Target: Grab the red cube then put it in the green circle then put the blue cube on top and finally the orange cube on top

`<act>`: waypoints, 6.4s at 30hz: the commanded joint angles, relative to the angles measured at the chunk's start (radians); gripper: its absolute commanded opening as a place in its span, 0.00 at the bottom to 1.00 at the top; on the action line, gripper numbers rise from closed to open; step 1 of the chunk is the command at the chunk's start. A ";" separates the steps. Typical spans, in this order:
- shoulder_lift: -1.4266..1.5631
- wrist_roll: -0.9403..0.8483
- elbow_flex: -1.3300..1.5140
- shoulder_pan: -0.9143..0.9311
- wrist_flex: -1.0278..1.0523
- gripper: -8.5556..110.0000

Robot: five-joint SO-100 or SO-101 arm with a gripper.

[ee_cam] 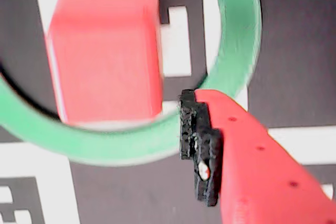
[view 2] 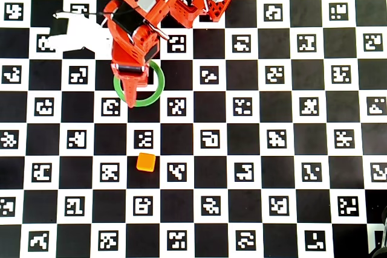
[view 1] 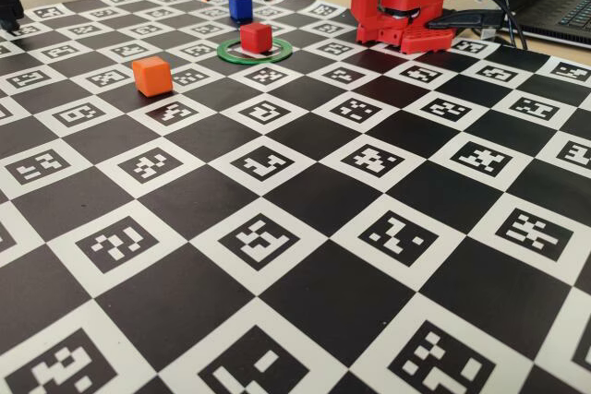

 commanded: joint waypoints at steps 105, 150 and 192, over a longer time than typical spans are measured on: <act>-0.624 -0.295 -0.449 0.603 -0.075 0.44; -0.653 -0.261 -0.454 0.580 -0.155 0.25; -0.225 -0.067 -0.548 0.376 0.198 0.16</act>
